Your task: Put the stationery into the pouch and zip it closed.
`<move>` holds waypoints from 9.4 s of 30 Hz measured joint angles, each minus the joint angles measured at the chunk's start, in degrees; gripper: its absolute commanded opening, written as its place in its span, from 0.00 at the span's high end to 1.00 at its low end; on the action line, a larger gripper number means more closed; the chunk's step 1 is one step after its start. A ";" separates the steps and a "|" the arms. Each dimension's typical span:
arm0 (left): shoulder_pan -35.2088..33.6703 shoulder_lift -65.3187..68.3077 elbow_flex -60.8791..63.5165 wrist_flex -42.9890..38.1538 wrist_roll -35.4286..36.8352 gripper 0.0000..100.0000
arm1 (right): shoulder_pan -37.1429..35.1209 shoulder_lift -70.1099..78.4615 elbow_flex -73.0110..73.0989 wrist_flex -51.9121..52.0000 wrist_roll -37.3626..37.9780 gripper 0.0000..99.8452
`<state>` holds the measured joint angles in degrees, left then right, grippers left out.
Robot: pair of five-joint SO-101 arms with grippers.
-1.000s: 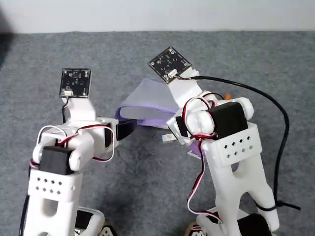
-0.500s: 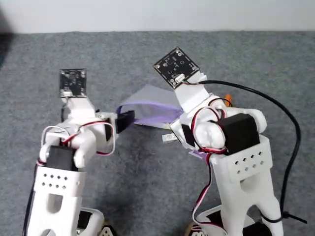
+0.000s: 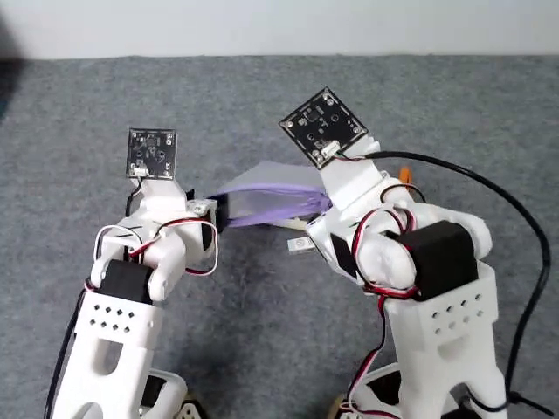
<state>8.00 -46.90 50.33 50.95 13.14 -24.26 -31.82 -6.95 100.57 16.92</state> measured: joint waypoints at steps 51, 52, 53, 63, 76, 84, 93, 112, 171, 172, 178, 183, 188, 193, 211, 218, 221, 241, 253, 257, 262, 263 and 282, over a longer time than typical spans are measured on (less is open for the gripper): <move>-13.71 0.00 -23.91 43.60 -5.10 0.99 | 17.14 2.20 -0.62 0.09 -1.23 0.78; -13.80 0.00 -23.91 43.60 -5.10 0.99 | 17.14 5.27 -0.62 0.09 -1.23 0.78; -13.80 0.00 -23.91 43.60 -5.10 0.99 | 17.41 8.62 -0.62 0.09 -1.23 0.78; -13.80 0.00 -23.91 43.60 -5.10 0.99 | 17.32 39.03 -0.62 -6.59 -0.97 0.78; -13.80 0.00 -23.91 43.60 -5.10 0.99 | 17.14 56.62 -0.62 -24.09 3.87 0.78; -13.80 0.00 -23.91 43.60 -5.10 0.99 | 16.44 63.30 -0.62 -30.77 4.04 0.98; -13.80 0.00 -23.91 43.60 -5.10 0.99 | 16.44 63.82 -4.22 -23.74 4.13 0.99; -13.80 0.00 -23.91 43.60 -3.34 0.99 | 15.47 29.54 -1.23 -0.09 1.67 0.99; -13.98 17.67 -39.30 44.31 2.73 0.98 | -22.51 0.62 34.81 -78.68 -30.86 0.87; -13.89 17.67 -39.30 44.31 2.73 0.98 | -22.51 0.62 35.52 -78.68 -30.33 0.84; -13.71 17.67 -39.30 44.31 2.73 0.98 | -22.51 -0.44 36.22 -78.68 -29.27 0.85; -13.80 17.67 -39.30 44.31 2.73 0.98 | -22.42 -5.45 36.31 -75.43 -29.10 0.88; -13.71 17.67 -39.30 44.31 2.73 0.98 | -22.42 -10.99 36.31 -69.45 -29.10 0.96; -13.71 17.67 -39.30 44.31 2.73 0.98 | -22.42 -12.40 36.48 -65.49 -29.10 0.99; -13.71 17.76 -39.30 44.31 3.52 0.98 | -22.77 -11.08 49.76 -70.86 -29.01 0.99; -13.71 17.76 -39.30 44.31 3.69 0.98 | -22.33 -14.68 49.76 -64.09 -29.01 0.99; -13.71 17.76 -39.30 44.31 3.69 0.98 | -22.33 -19.43 49.76 -59.43 -29.01 0.99; -13.71 17.76 -39.30 44.31 3.69 0.98 | -28.40 -10.81 49.76 -71.74 -29.01 0.99; -13.71 17.76 -39.30 44.31 3.69 0.98 | -28.48 -17.49 49.67 -63.56 -29.01 0.99; -13.71 17.76 -39.30 44.31 3.69 0.98 | -27.08 -24.35 49.67 -53.36 -29.01 0.99; -13.71 17.76 -39.30 44.31 3.78 0.98 | -16.18 -30.68 49.67 -43.16 -29.01 0.99; -13.71 17.76 -39.30 44.31 3.78 0.98 | -13.27 -31.03 49.67 -41.67 -29.01 0.99; -13.80 18.20 -39.30 44.31 3.96 0.98 | 23.74 1.93 42.20 -37.63 -29.01 0.78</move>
<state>-5.80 -28.70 11.03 95.25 17.10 -0.53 -29.89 35.25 62.95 -12.09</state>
